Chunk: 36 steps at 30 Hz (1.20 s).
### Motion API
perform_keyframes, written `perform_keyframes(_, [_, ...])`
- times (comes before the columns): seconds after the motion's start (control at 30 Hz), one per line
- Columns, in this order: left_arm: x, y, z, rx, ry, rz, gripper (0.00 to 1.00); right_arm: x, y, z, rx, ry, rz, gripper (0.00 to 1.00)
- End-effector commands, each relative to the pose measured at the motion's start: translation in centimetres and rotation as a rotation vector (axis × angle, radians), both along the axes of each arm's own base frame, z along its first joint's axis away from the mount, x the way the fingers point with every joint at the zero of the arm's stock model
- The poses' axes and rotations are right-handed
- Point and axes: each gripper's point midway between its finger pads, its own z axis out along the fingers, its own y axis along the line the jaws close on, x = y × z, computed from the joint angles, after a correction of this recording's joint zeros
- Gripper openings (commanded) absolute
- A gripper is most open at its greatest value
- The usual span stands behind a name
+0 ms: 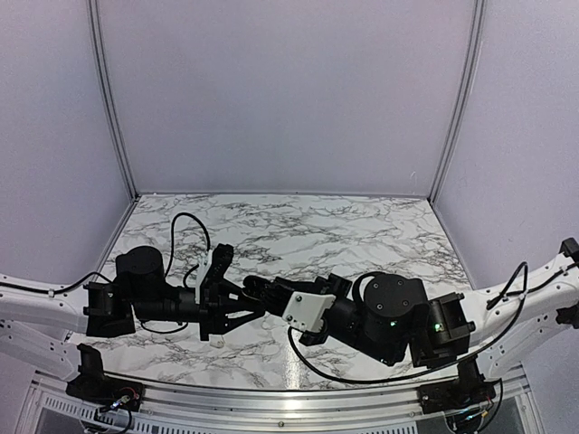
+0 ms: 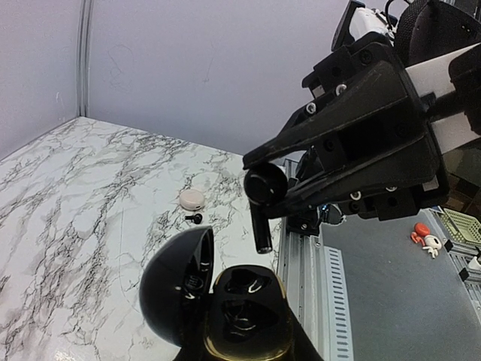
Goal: Insert the wireless bluetooth earbuds into the charging case
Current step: Insert the right earbud into the right side groove of the charging case.
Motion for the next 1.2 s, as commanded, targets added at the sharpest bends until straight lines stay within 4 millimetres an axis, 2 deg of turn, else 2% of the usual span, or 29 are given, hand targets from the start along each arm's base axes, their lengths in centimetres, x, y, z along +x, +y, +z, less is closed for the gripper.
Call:
perform_keyframes(0.0, [-0.1, -0.6, 2.4, -0.065, -0.016, -0.02, 0.0, -0.1, 0.5, 1.7, 0.037, -0.016, -0.015, 0.09])
perform_keyframes(0.43, [-0.1, -0.8, 2.0, -0.055, -0.006, -0.033, 0.0, 0.2, 0.8, 0.6, -0.005, -0.033, -0.036, 0.08])
perform_keyframes(0.63, [0.0, -0.6, 2.2, -0.061, -0.002, -0.03, 0.0, 0.2, 1.0, -0.5, -0.056, -0.058, -0.046, 0.08])
perform_keyframes(0.87, [-0.1, -0.5, 2.2, -0.062, -0.005, -0.032, 0.0, -0.8, 1.7, -1.5, -0.101, -0.071, 0.003, 0.1])
perform_keyframes(1.17, [-0.2, -0.5, 2.5, -0.069, -0.021, -0.039, 0.0, -2.1, 2.5, -1.5, -0.11, -0.052, 0.089, 0.13])
